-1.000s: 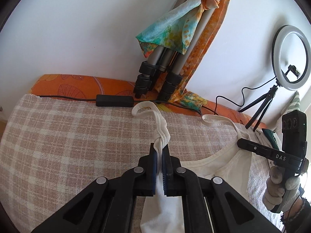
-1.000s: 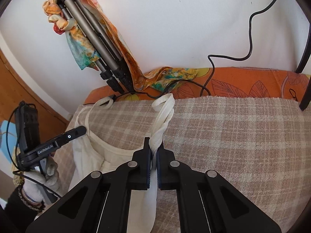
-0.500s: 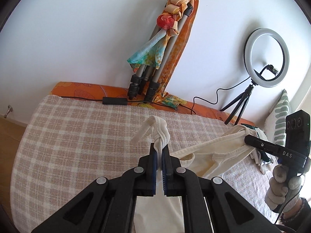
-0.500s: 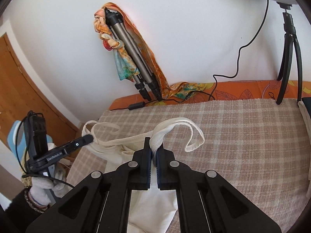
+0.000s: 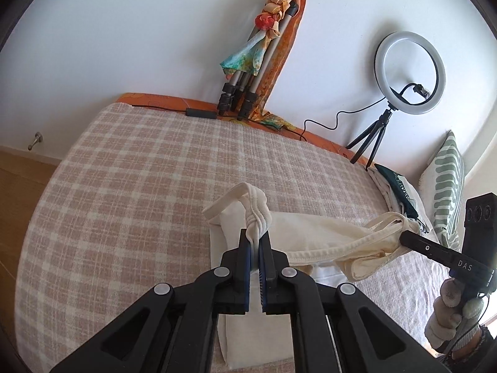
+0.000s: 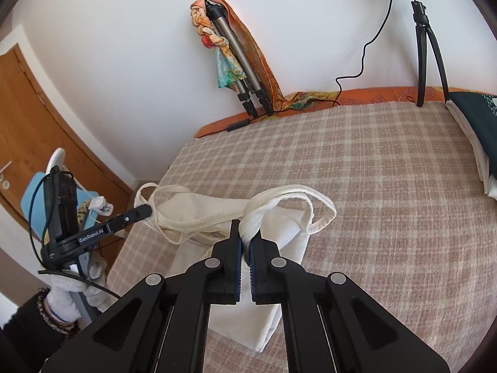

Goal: Fold small clothes
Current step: 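Grasp a strap loop with left tool while right tool grasps the other strap, lift, then fold the held straps down over the folded body and open both tools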

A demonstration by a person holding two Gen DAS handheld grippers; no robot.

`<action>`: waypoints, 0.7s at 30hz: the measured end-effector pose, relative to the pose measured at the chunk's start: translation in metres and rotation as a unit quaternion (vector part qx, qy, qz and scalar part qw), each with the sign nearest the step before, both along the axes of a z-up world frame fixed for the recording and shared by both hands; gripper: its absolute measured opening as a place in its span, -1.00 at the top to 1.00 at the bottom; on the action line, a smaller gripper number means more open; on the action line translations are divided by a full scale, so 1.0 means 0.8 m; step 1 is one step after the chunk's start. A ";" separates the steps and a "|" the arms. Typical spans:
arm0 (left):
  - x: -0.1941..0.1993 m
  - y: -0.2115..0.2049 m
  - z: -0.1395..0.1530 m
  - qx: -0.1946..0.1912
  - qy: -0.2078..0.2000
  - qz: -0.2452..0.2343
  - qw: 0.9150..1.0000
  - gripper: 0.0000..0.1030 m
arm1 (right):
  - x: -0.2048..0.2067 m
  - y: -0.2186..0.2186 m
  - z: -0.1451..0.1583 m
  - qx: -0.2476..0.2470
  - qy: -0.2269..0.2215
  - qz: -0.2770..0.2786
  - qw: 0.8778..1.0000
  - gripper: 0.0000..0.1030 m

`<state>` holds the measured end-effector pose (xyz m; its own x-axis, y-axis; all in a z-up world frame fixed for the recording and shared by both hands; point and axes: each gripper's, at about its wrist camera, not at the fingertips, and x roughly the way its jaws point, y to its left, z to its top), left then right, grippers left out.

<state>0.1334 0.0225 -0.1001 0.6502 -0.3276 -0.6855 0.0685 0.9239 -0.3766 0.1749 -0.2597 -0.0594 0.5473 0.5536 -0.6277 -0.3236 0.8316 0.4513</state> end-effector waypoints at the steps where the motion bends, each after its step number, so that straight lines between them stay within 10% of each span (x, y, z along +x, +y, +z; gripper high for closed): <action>1: -0.009 -0.001 -0.005 0.000 0.005 0.002 1.000 0.98 | -0.008 0.002 -0.004 -0.003 0.001 0.000 1.000 0.95; 21: -0.121 0.020 -0.050 0.045 0.087 0.025 0.995 0.64 | -0.094 0.011 -0.060 -0.100 0.073 0.040 0.991 0.83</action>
<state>0.0370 0.0382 -0.1397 0.5337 -0.2313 -0.8135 -0.0362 0.9547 -0.2952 0.0994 -0.2508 -0.1077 0.4021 0.4477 -0.7987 -0.3357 0.8837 0.3263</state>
